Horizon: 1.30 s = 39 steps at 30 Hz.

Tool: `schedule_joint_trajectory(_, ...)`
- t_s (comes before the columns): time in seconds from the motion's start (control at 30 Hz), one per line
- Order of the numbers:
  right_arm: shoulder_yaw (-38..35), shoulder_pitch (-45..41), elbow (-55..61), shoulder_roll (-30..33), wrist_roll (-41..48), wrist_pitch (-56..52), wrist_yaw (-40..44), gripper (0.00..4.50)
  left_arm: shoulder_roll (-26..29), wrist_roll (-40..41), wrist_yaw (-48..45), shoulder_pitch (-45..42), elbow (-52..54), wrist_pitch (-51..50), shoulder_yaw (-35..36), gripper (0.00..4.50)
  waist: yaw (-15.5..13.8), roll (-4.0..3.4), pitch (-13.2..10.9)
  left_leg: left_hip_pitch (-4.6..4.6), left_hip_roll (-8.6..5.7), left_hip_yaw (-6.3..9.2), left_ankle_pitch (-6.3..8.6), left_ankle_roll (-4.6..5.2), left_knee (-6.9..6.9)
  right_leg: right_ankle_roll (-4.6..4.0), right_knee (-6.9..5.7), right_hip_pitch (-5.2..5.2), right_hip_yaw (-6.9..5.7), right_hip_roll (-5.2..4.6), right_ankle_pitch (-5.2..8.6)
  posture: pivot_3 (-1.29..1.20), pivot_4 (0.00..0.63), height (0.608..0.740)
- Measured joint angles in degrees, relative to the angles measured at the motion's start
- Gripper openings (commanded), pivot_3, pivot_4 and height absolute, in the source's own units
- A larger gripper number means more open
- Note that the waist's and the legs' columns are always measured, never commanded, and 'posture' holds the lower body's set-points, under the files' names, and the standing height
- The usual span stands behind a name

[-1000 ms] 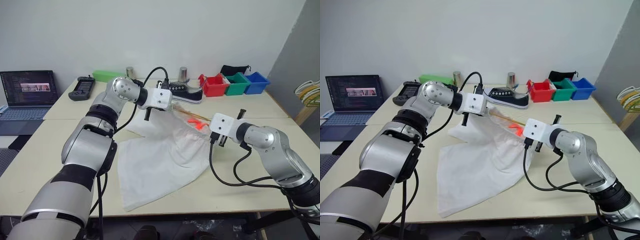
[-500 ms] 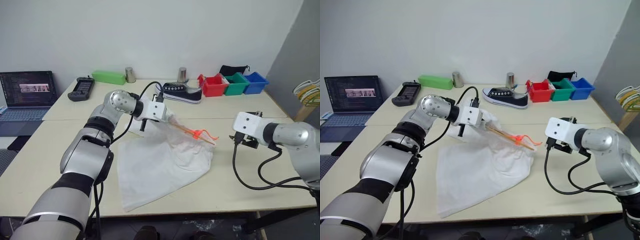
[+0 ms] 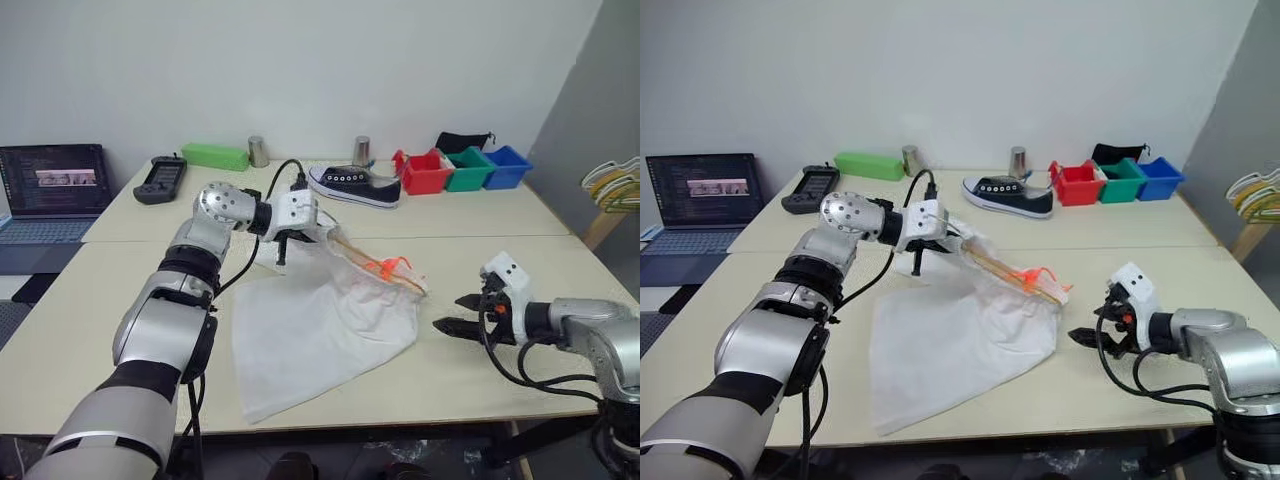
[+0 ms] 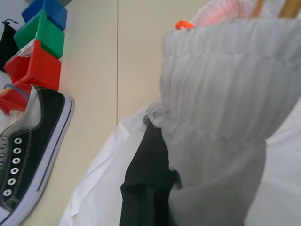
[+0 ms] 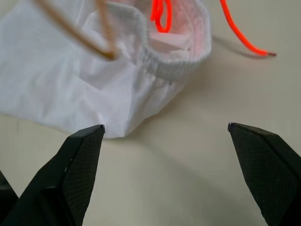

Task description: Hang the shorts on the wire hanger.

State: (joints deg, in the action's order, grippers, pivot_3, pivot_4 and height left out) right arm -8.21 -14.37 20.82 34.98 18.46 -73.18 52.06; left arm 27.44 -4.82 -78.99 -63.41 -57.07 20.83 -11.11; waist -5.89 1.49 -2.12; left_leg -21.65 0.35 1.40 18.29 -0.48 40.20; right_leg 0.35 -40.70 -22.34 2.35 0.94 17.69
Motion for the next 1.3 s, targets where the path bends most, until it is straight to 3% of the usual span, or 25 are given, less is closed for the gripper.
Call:
schedule_joint_trajectory(0.2,0.5,-5.3,-7.3,-6.8,3.0,-0.8,-5.9,4.45,3.3,3.7,-5.3,1.7,6.1,-10.5,1.0,0.0,0.0,-0.01,0.0,0.09,0.01,-0.02,0.0,0.0,0.0,-0.03,-0.1,0.0,0.01,0.05,0.02,0.2,0.0,0.74)
schedule_joint_trajectory(0.33,2.2,-7.5,-11.4,-9.3,3.1,1.8,-8.1,4.45,4.4,3.9,-5.5,2.5,7.1,-12.2,1.0,0.0,-0.1,-0.01,0.0,0.03,0.02,-0.01,0.0,0.0,0.0,-0.02,-0.11,-0.05,0.01,0.05,0.03,0.21,0.0,0.74)
schedule_joint_trajectory(0.63,5.0,-9.0,-8.6,-8.6,10.1,2.7,-5.7,4.45,5.0,3.6,-4.6,2.5,7.2,-12.8,0.9,0.0,-0.4,-0.01,0.0,-0.01,0.01,0.03,0.0,0.0,0.0,-0.02,-0.11,-0.07,-0.03,-0.01,0.03,0.22,0.0,0.74)
schedule_joint_trajectory(1.23,7.3,-9.7,-10.9,-8.4,10.5,7.8,-10.0,0.65,5.1,2.0,-1.5,2.3,5.5,-12.4,0.8,0.0,-0.4,-0.01,0.0,-0.02,0.03,0.03,0.0,0.0,0.0,-0.02,-0.11,-0.08,-0.02,-0.02,0.03,0.22,0.0,0.74)
schedule_joint_trajectory(1.3,8.7,-8.6,-9.5,-7.4,10.6,7.8,-9.6,0.39,5.0,1.6,-0.3,2.1,4.4,-11.7,0.8,0.0,-0.4,-0.01,0.0,-0.03,0.03,0.03,0.0,0.0,0.0,-0.02,-0.11,-0.09,-0.02,-0.02,0.03,0.22,0.0,0.74)
